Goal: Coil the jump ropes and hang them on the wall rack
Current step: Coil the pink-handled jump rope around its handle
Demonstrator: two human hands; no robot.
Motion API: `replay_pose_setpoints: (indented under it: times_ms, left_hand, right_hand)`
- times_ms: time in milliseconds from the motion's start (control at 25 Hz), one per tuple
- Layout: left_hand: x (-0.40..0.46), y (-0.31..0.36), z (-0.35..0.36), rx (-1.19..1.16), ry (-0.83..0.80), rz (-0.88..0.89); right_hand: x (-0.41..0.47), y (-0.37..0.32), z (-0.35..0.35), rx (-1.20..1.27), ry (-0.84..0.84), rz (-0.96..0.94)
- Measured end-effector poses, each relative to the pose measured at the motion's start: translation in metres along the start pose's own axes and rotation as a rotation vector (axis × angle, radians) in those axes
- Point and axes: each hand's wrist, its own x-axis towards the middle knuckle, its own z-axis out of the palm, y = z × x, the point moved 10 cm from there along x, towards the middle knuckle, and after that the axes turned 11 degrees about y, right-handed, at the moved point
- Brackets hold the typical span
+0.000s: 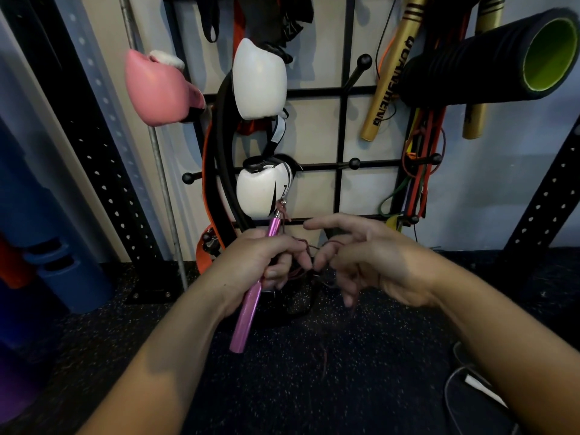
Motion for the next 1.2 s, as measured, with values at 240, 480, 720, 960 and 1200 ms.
replay_pose_setpoints:
  times_ms: [240,480,720,960,1200]
  left_hand:
    - [0.001,0.004,0.002,0.009,-0.001,0.045]
    - [-0.001,0.018,-0.012,-0.284,-0.013,0.032]
    - [-0.004,0.008,-0.011,-0.496,-0.098,-0.062]
    - [0.001,0.003,-0.035,-0.447,-0.082,-0.039]
    - [-0.002,0.004,-0.083,-0.634,0.114,-0.074]
  right_hand:
    - [0.011,0.005,-0.015,-0.037,0.186,0.002]
    - [-0.002,-0.033,-0.017,-0.399,0.288,-0.444]
    - [0.002,-0.034,-0.050,-0.337,0.447,-0.482]
    - [0.000,-0.030,-0.100,-0.466,0.680,-0.480]
    - [-0.007,-0.020,-0.155,-0.452,0.870,-0.422]
